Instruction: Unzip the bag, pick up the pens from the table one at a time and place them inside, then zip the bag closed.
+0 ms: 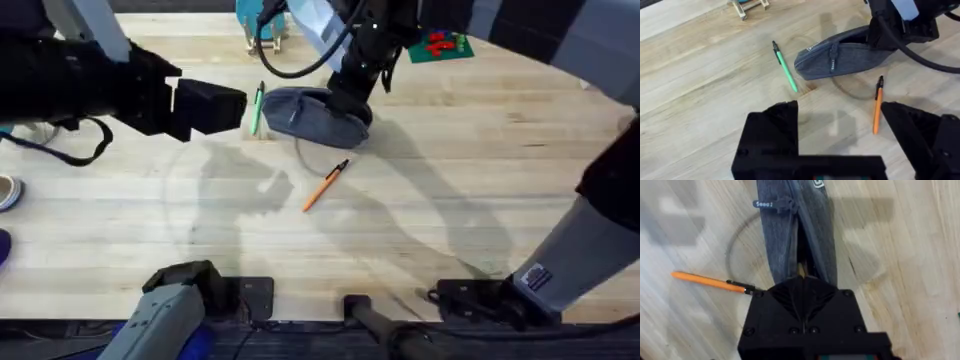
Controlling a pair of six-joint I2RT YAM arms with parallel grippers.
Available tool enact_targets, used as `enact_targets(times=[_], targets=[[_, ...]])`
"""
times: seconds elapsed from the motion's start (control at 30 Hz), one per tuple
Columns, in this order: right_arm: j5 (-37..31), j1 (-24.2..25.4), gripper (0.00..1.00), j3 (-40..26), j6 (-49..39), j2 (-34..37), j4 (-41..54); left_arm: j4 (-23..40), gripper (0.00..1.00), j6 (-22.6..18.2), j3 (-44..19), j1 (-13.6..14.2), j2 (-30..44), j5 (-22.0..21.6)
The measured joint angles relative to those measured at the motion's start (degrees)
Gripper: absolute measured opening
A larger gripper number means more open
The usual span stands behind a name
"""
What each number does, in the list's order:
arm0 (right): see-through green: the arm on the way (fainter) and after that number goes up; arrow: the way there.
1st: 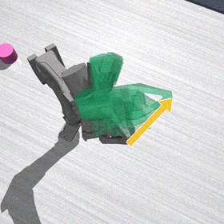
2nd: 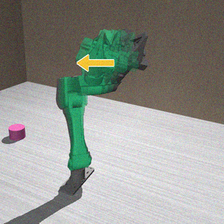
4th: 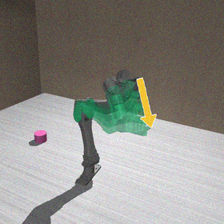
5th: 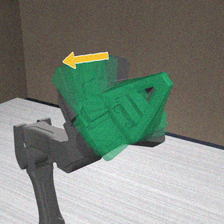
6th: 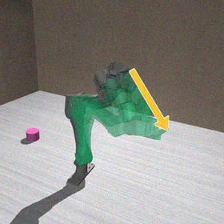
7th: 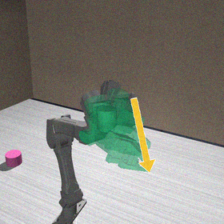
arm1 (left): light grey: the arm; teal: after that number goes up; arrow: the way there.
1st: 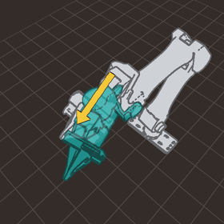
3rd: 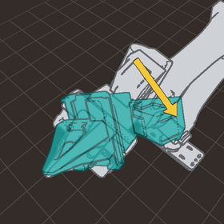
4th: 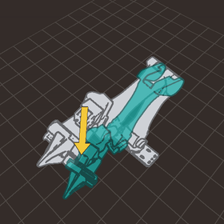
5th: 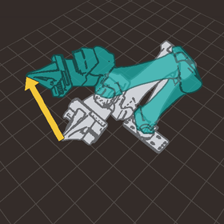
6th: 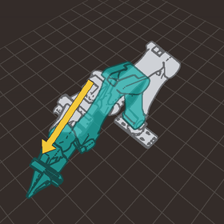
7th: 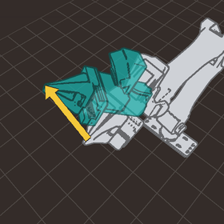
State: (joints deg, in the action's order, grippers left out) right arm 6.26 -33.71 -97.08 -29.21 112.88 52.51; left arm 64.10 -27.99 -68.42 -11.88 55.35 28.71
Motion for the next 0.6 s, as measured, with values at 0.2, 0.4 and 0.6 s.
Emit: enact_targets(times=[0.2, 0.4, 0.6], targets=[[0.00, 0.01, 0.056, -0.02, -0.02, 0.00, -0.02, 0.00, 0.995, 0.00, 0.00, 0.00, -0.02, 0.00], [0.00, 0.01, 0.096, -0.04, 0.00, 0.02, -0.02, -0.02, 0.995, 0.00, 0.00, 0.00, 0.00, 0.00], [0.00, -0.01, 0.746, -0.04, -0.04, 0.00, -0.08, 0.00, 0.995, 0.00, 0.00, 0.00, 0.00, 0.00]])
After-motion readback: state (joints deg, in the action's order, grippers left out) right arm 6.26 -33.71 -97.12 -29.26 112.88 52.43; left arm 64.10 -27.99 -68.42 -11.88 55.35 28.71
